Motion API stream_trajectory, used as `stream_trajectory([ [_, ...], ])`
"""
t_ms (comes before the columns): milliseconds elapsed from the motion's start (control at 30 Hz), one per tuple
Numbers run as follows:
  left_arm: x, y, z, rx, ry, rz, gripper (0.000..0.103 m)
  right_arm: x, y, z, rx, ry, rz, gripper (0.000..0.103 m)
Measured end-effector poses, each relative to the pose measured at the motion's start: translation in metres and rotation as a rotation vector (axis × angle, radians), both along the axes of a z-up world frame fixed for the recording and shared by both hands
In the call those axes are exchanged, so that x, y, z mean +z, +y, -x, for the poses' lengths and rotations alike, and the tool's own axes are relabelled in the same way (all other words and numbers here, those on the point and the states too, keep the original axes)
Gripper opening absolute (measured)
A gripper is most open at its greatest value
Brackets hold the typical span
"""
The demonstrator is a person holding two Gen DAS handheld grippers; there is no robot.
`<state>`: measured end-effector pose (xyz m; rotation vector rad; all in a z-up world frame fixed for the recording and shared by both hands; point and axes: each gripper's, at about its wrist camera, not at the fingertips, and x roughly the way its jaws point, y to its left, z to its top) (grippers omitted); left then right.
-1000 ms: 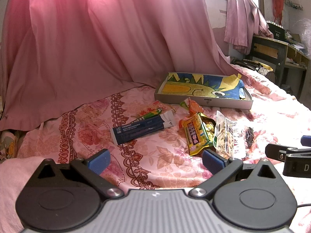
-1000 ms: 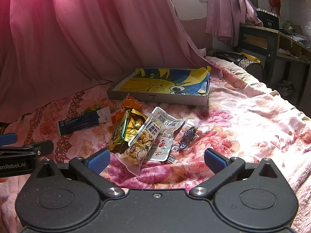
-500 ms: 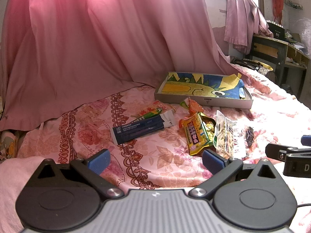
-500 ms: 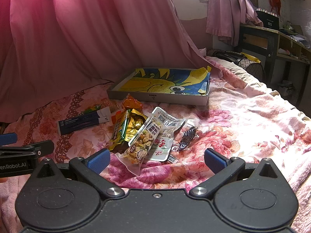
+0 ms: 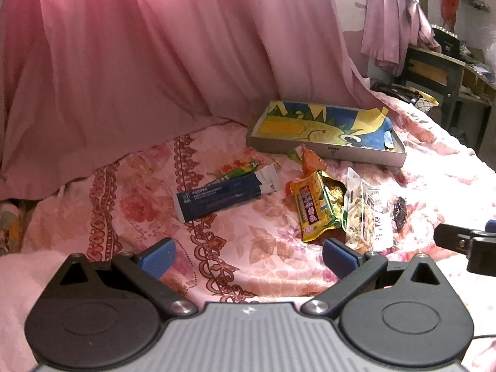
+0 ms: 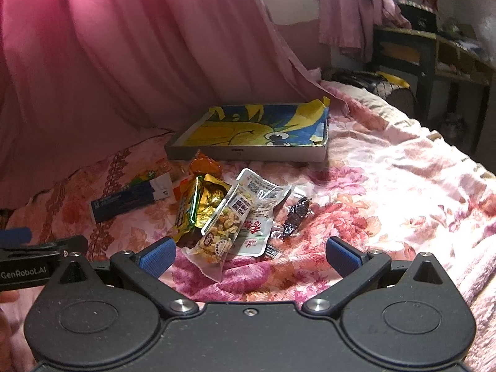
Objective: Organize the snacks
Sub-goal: 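Grasp the yellow snack bar with the left tool while the right tool grasps the nut-bar packet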
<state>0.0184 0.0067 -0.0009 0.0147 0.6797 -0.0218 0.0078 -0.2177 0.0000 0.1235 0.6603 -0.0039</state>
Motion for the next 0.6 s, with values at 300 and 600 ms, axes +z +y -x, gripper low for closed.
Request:
stream_trajectory([
  [300, 0.002, 0.008, -0.057, -0.066, 0.094, 0.028, 0.103, -0.006, 0.000, -0.030, 0.011, 0.060, -0.041, 0.102],
  [600, -0.009, 0.006, -0.127, -0.179, 0.151, 0.123, 0.103, -0.024, 0.006, -0.079, 0.038, 0.131, -0.075, 0.102],
])
